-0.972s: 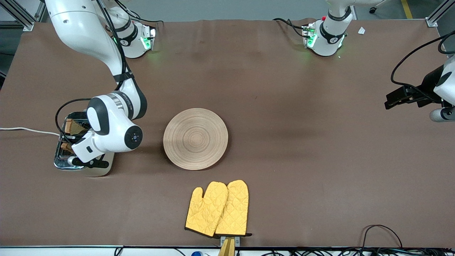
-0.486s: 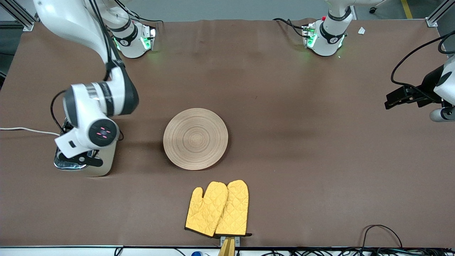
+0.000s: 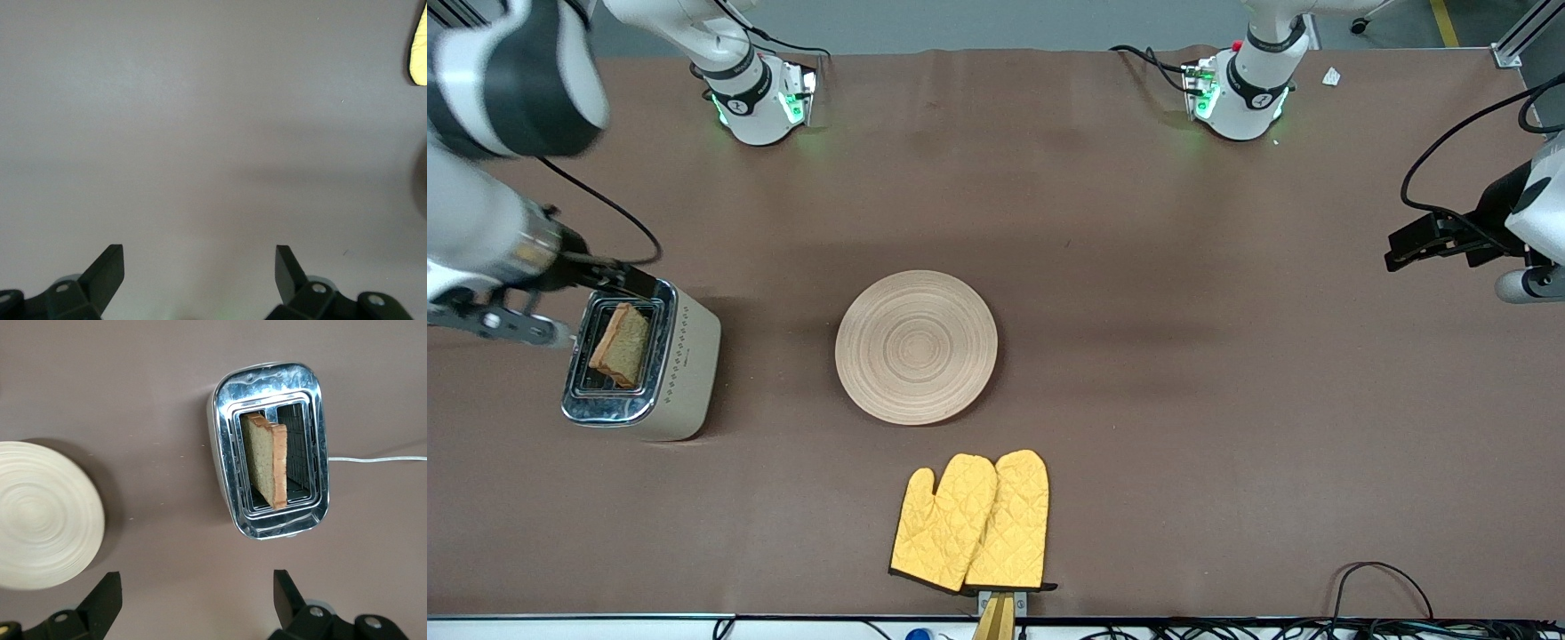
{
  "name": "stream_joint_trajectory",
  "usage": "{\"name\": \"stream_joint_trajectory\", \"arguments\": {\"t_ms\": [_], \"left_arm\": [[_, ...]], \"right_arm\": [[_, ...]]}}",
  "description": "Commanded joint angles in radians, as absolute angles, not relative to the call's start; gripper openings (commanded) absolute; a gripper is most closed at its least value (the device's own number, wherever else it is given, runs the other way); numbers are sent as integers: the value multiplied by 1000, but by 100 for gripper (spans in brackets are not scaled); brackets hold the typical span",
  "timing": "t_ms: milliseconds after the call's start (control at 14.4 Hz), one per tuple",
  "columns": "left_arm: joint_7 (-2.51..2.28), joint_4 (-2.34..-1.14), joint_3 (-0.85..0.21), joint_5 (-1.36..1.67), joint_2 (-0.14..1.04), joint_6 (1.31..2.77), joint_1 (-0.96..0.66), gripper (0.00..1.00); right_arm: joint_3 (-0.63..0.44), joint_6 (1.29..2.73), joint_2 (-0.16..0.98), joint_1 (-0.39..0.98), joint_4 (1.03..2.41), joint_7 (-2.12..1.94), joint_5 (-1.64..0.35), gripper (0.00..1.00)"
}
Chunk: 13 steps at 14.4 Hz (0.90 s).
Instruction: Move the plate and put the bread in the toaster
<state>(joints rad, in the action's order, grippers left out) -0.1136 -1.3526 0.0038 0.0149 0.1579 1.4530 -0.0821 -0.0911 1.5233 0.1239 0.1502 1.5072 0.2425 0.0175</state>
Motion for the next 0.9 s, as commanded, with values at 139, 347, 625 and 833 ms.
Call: {"name": "stream_joint_trajectory", "arguments": {"t_ms": [139,347,625,833], "left_arm": [[-124,-1345,-17,29,134,1430,-89,100],[-121,-1345,-17,28,136,1430,-78,100],[-121,-1345,-15,28,135,1430,-78,100],[-124,-1345,-17,29,135,1430,-84,100]], "right_arm": [[-80,1606,-128,95,1707,150,-41,100],[-109,1666,-247,95,1816,101,-41,100],[-114,1539,-235,97,1760,80,-38,100],[-115,1525,-207,92,1724,80,-38,100]]}}
